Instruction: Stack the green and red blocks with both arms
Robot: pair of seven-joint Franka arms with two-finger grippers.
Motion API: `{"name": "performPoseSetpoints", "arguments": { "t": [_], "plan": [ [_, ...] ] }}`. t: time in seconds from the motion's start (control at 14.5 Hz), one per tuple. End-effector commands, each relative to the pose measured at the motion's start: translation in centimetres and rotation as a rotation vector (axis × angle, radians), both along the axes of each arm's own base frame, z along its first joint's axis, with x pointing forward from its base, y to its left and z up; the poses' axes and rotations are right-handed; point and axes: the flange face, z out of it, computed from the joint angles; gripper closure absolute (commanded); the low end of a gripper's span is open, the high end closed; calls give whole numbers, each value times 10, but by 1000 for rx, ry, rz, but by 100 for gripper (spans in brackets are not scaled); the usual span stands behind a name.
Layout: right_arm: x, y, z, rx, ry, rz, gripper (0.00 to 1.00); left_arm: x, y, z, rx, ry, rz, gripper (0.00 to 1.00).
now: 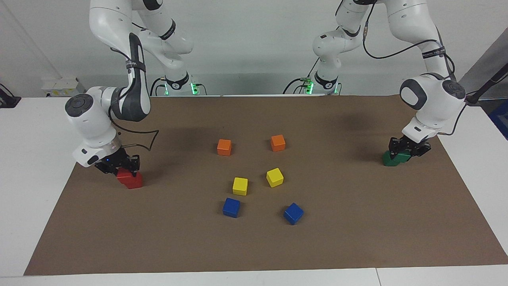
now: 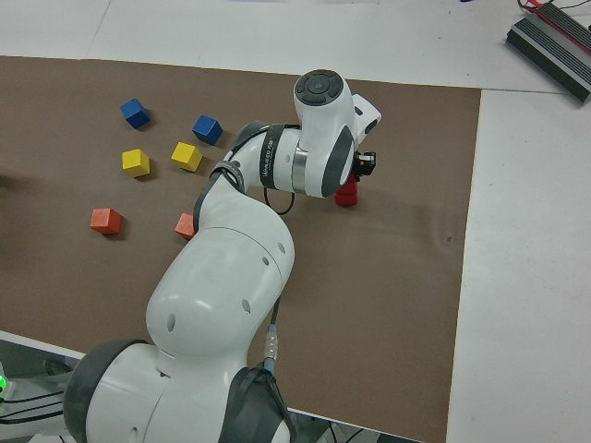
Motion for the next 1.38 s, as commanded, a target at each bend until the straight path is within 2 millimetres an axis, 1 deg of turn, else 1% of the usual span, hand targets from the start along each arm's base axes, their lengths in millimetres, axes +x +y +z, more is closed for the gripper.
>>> {"name": "performPoseSetpoints", "arguments": {
  "t": [0.0, 0.07, 0.14, 0.48, 0.69, 0.76, 0.83, 0.9, 0.97, 1.04, 1.11, 1.17, 1.31],
  "plan": [
    [-8, 3, 2, 16, -10, -29, 100, -2, -2, -3, -8, -23, -14, 100],
    [-8, 4, 1, 16, -8, -27, 100, -2, -2, -4, -8, -22, -14, 40],
    [-8, 4, 2, 16, -10, -29, 100, -2, -2, -3, -7, -22, -15, 0],
    [-11, 5, -2, 17, -3, -25, 100, -1, -2, -3, -8, -17, -15, 0],
    [-11, 4, -1, 16, -6, -27, 100, 4, -1, 4, -8, -23, -16, 0],
    [-11, 4, -1, 16, -6, -27, 97, 8, 0, 12, -7, -30, -15, 0],
    [-11, 3, -1, 16, -6, -27, 95, 14, 1, 25, -8, -30, -15, 0],
    [-11, 4, -1, 16, -6, -25, 91, 21, 2, 42, -9, -33, -13, 0],
    [-11, 4, -1, 16, -6, -27, 77, 26, 2, 59, -11, -32, -11, 0],
    [-11, 4, -1, 16, -6, -27, 54, 28, 2, 74, -12, -29, -11, 0],
    [-11, 3, -1, 16, -6, -27, 37, 29, 3, 88, -15, -22, -10, 0],
    [-11, 2, -1, 16, -6, -28, 23, 30, 3, 103, -17, -12, -6, 0],
    [-10, 2, 0, 15, -17, -28, 8, 29, -2, 133, -28, -5, 105, 0]
  ]
}}
